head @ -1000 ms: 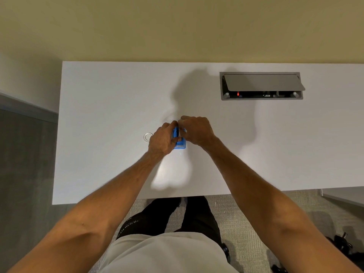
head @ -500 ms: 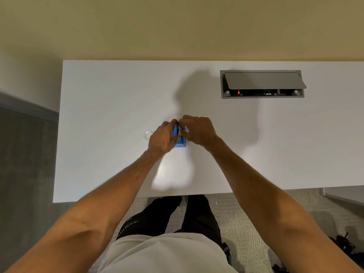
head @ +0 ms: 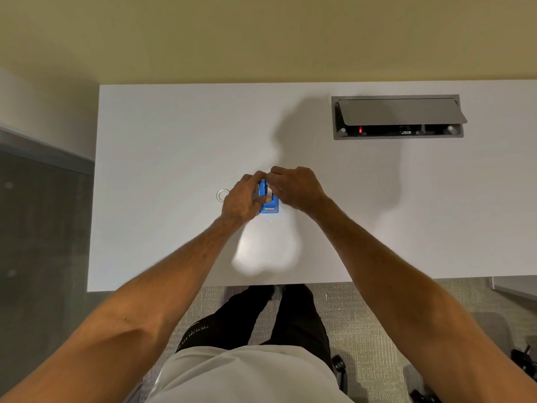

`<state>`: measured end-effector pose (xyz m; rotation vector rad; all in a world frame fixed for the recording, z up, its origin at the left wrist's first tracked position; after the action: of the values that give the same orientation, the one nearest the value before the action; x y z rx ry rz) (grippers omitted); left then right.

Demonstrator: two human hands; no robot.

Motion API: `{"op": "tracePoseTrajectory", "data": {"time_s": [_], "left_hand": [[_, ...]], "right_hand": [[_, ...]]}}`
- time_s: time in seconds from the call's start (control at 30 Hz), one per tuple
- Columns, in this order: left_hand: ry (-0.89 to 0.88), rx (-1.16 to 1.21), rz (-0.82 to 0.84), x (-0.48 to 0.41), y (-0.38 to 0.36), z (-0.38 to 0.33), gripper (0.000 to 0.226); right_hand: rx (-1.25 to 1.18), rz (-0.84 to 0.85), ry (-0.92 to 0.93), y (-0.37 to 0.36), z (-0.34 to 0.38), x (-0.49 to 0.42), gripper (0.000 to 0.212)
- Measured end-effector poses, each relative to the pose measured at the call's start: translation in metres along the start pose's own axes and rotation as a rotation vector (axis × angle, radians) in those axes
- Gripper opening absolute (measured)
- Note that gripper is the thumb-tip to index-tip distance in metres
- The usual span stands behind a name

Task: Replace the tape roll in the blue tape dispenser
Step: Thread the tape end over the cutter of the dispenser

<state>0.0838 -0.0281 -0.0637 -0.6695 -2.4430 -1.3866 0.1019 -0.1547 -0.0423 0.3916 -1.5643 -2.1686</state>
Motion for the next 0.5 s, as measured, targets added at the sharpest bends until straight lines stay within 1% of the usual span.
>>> {"op": "tracePoseTrajectory", "data": {"time_s": [0.13, 0.2, 0.3, 0.4, 0.5], "left_hand": [[0.019, 0.005, 0.007, 0.000, 0.000, 0.000, 0.045], [0.014, 0.012, 0.006, 0.001, -0.001, 0.000, 0.043], [0.002, -0.006, 0.011, 0.002, 0.000, -0.002, 0.044], [-0.001, -0.025, 0.010, 0.002, -0.001, -0.002, 0.042], [0.006, -0.028, 0.007, 0.002, 0.000, -0.003, 0.039]], "right_hand": [[-0.036, -0.032, -0.001, 0.004, -0.003, 0.005, 0.022], [-0.070, -0.034, -0.040, 0.005, -0.005, 0.007, 0.021], [-0.105, -0.026, -0.114, 0.002, -0.004, 0.008, 0.026], [-0.115, 0.019, -0.162, 0.001, -0.003, 0.003, 0.025], [-0.098, 0.089, -0.169, 0.001, -0.004, -0.004, 0.024]]}}
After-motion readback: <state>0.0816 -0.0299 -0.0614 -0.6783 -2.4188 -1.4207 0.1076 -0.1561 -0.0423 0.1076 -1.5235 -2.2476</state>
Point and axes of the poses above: each hand's wrist, its own x-axis away from the middle knuckle, its own y-axis out of the back of the hand, z = x × y, the point moved 7 cm from there along -x, towards the middle knuckle, and after that the axes turned 8 degrees about -x, right-handed, at the moved point
